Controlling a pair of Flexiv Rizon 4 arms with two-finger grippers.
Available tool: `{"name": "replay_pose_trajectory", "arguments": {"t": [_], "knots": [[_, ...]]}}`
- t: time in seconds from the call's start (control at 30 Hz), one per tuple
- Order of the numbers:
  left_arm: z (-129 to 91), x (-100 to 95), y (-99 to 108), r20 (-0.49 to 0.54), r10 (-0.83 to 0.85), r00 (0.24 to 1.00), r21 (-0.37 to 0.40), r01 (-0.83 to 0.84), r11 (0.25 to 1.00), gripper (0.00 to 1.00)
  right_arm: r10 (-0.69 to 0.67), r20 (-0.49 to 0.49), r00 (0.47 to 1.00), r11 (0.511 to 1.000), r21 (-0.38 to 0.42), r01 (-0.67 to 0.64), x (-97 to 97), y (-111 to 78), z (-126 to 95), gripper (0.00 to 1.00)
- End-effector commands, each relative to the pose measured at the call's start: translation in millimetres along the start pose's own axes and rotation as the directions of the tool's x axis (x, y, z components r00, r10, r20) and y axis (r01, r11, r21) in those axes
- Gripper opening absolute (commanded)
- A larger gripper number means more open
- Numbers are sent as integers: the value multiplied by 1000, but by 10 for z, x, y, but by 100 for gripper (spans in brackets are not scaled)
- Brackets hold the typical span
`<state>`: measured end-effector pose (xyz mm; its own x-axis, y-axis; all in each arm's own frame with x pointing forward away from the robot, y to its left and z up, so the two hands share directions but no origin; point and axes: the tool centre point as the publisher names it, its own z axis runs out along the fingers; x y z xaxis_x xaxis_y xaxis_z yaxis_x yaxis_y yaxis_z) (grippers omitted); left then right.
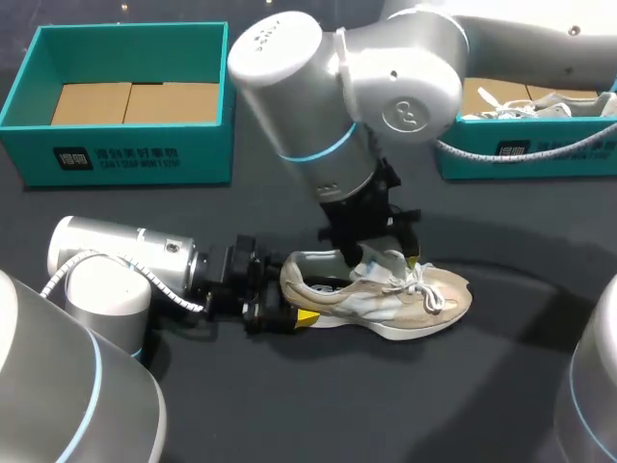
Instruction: Take the shoe out of the shoebox, open the shoe tongue, remove and reinsert the insole, then place the shoe into the shoebox
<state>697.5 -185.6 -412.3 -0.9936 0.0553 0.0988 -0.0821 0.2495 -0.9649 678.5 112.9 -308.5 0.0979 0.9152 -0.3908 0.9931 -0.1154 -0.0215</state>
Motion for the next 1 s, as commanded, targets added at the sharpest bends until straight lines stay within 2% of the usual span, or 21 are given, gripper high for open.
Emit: {"name": "replay_pose_trajectory", "arguments": {"t": [0.03,0.1,0.17,0.27,0.3,0.33,0.37,0.57,0.67,0.7,0.73,1.0], "knots": [[4,32,32,2,0,1000,0,0,1000,0,512,7,859,859,-2,-512,-41,-60,-71,64],[4,32,32,2,0,1000,0,0,1000,0,493,-1,870,870,14,-493,-62,-45,-79,60],[4,32,32,2,0,1000,0,0,1000,0,482,6,876,876,29,-482,-77,-24,-94,50],[4,32,32,2,0,1000,0,0,1000,0,445,3,896,894,57,-444,-76,5,-109,41],[4,32,32,2,0,1000,0,0,1000,0,432,1,902,900,67,-432,-72,13,-108,33],[4,32,32,2,0,1000,0,0,1000,0,423,0,906,904,76,-422,-74,20,-105,19],[4,32,32,2,0,1000,0,0,1000,0,402,-1,916,912,88,-400,-77,31,-100,0],[4,32,32,2,0,1000,0,0,1000,0,197,-75,978,976,112,-188,-147,90,-66,0],[4,32,32,2,0,1000,0,0,1000,0,32,-253,967,998,56,-19,-301,70,0,0],[4,32,32,2,0,1000,0,0,1000,0,33,-295,955,998,62,-15,-347,58,31,0],[4,32,32,2,0,1000,0,0,1000,0,89,-316,945,992,111,-56,-394,37,64,0],[4,32,32,2,0,1000,0,0,1000,0,89,-316,945,992,111,-56,-394,37,64,0]]}}
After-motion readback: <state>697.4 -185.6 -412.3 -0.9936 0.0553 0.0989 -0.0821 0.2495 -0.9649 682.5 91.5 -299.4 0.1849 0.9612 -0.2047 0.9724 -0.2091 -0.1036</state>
